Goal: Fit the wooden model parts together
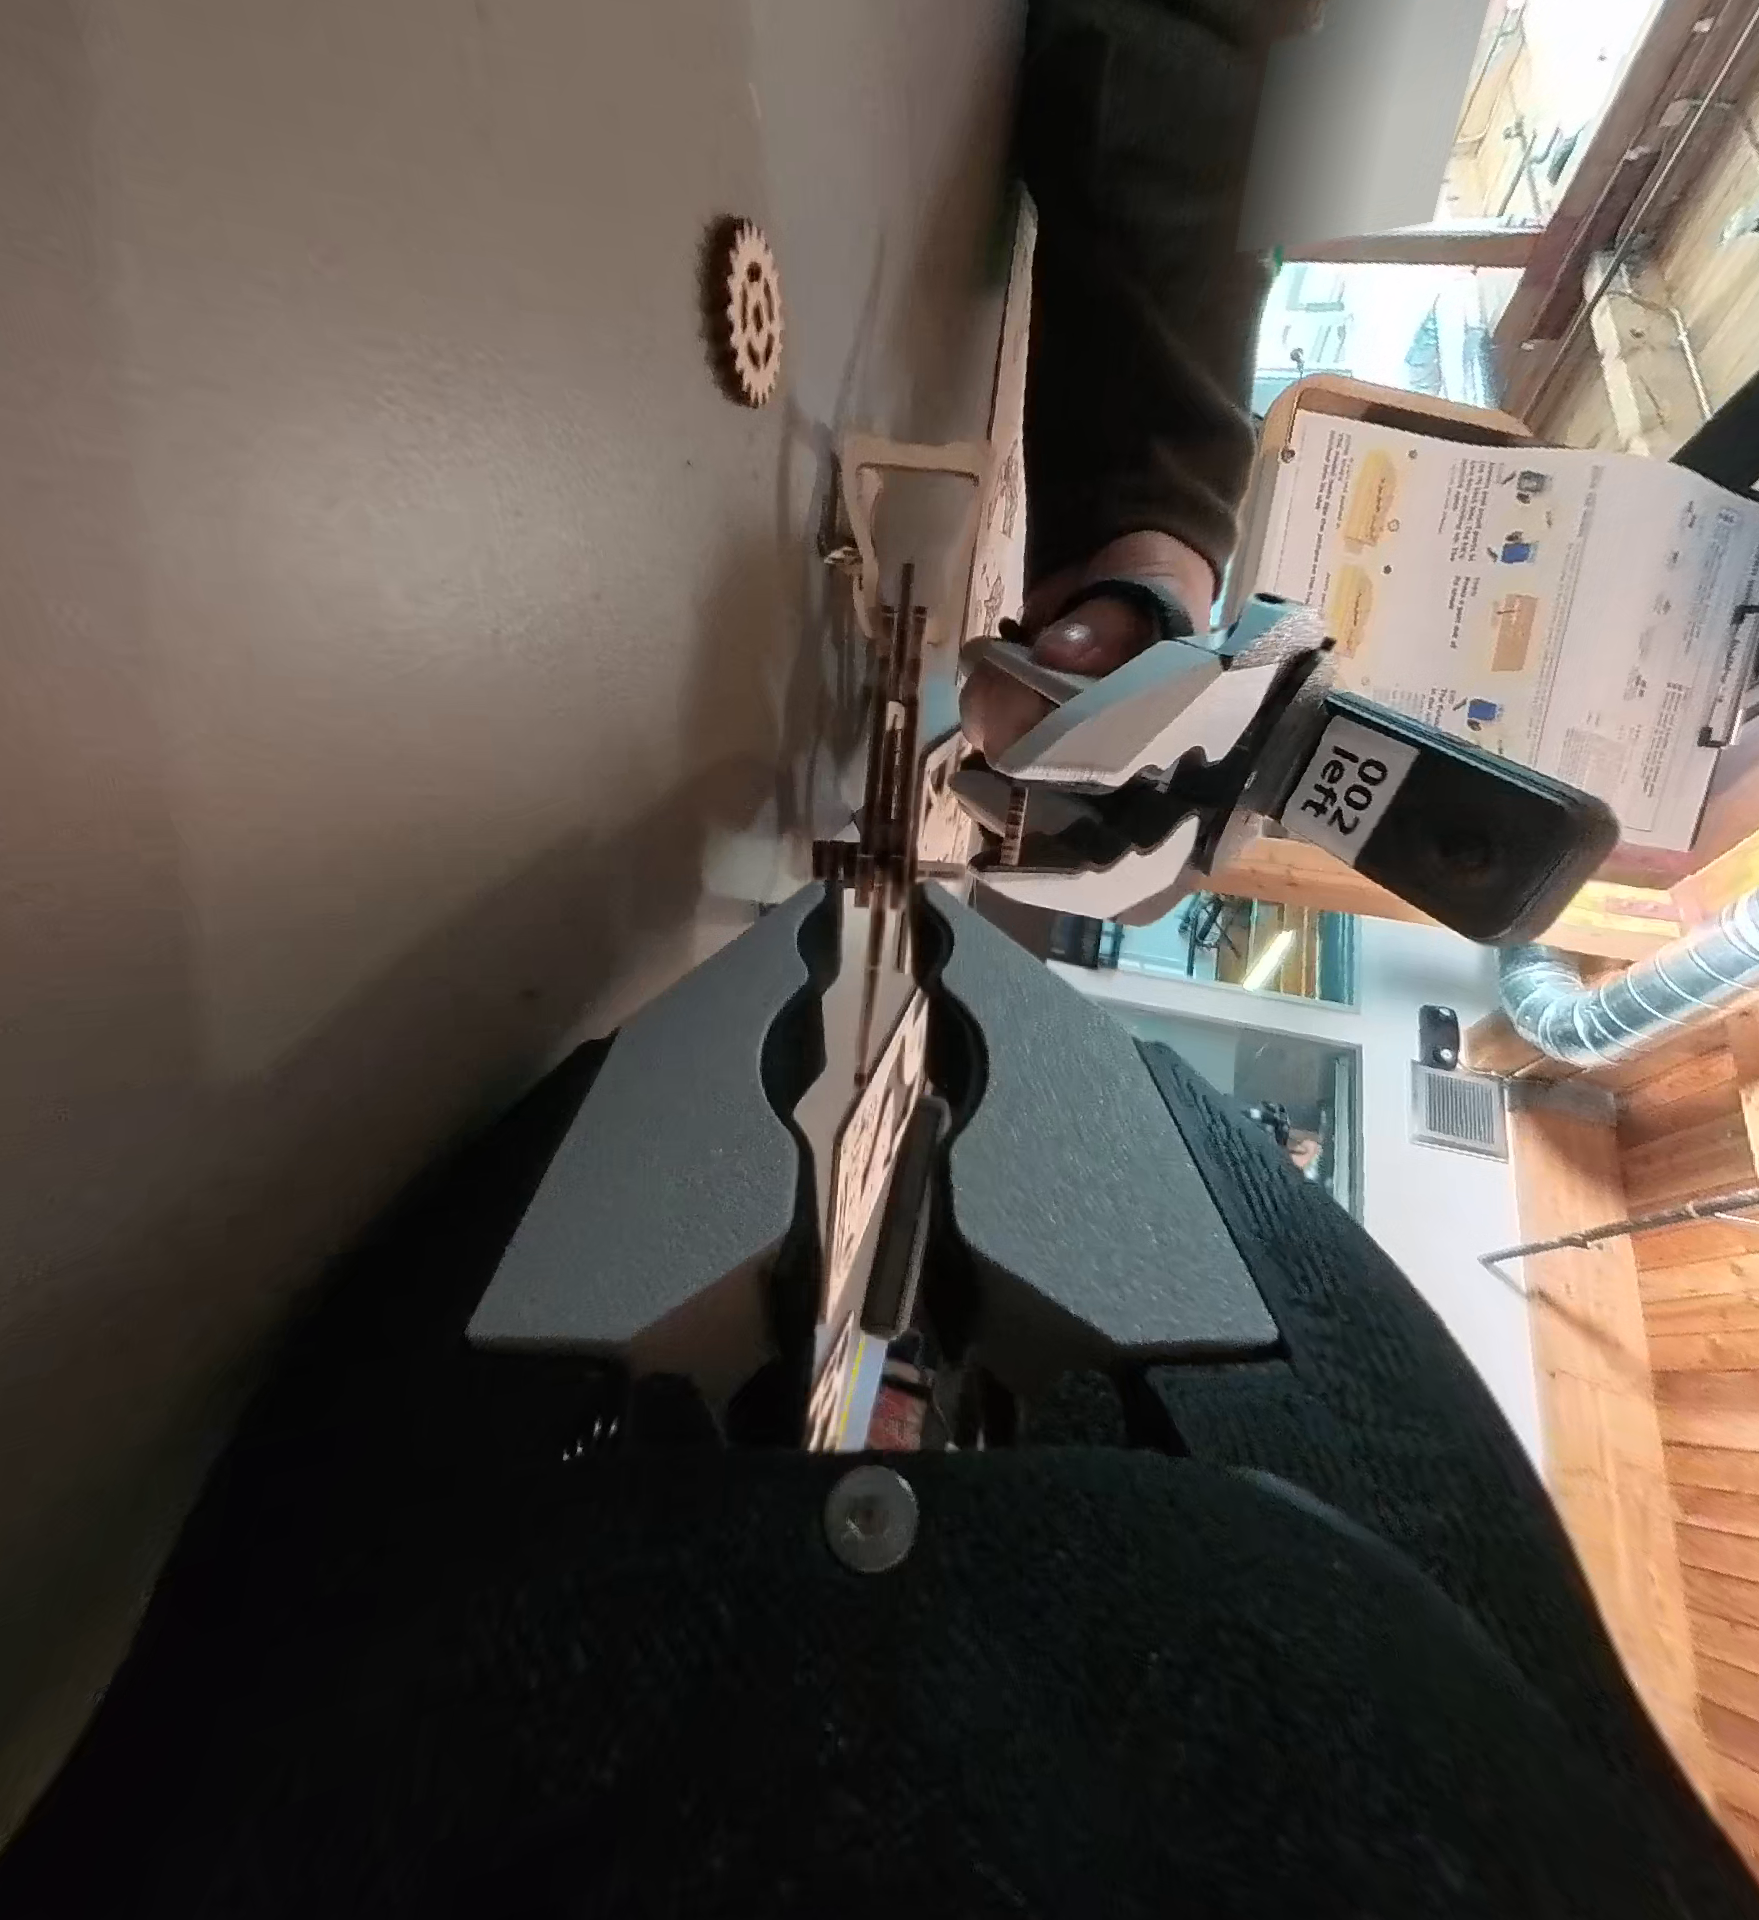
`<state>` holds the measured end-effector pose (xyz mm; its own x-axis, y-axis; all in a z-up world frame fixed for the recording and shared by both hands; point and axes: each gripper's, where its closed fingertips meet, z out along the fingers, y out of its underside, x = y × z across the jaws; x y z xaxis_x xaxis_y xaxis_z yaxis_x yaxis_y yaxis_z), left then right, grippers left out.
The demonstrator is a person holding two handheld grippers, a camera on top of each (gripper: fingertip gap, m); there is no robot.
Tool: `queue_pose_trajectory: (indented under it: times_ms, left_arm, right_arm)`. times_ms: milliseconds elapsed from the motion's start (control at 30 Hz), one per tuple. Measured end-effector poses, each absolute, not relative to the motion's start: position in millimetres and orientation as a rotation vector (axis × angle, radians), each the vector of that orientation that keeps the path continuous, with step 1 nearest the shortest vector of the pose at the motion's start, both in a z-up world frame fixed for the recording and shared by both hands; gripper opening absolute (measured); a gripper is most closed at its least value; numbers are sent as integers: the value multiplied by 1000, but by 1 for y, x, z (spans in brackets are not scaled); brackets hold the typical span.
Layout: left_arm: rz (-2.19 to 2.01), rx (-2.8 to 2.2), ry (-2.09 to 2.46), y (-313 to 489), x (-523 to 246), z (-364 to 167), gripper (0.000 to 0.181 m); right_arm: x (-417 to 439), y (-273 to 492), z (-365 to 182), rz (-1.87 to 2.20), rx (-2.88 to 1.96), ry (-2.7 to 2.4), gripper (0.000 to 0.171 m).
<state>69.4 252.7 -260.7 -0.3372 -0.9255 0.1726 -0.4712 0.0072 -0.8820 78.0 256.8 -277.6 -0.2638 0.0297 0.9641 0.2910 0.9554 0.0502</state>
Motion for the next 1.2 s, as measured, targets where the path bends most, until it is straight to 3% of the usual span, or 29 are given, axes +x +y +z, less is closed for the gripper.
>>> queue_pose_trajectory:
  times_ms: [1200]
  left_arm:
    - [-1364, -1473, 1763, 256, 66, -264, 14]
  right_arm:
    - [68, 252, -273, -229, -199, -1765, 7]
